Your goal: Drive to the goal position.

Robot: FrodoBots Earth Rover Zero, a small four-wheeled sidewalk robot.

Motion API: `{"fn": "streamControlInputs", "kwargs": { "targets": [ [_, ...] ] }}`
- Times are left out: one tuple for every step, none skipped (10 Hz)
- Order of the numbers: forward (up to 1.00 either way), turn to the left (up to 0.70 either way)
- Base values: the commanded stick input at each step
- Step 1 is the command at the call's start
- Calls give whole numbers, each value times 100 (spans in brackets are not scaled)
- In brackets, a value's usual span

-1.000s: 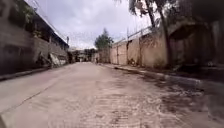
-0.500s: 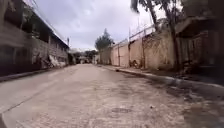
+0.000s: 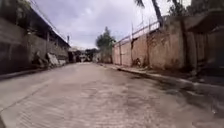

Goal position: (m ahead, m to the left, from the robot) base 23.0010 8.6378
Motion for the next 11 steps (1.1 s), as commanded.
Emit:
{"fn": "streamControlInputs", "kwargs": {
  "targets": [
    [100,4],
    [100,4],
    [100,4],
    [100,3],
    [100,3],
    [100,4],
    [100,4],
    [100,4],
    [100,3],
    [100,4],
    [100,6]
  ]
}}
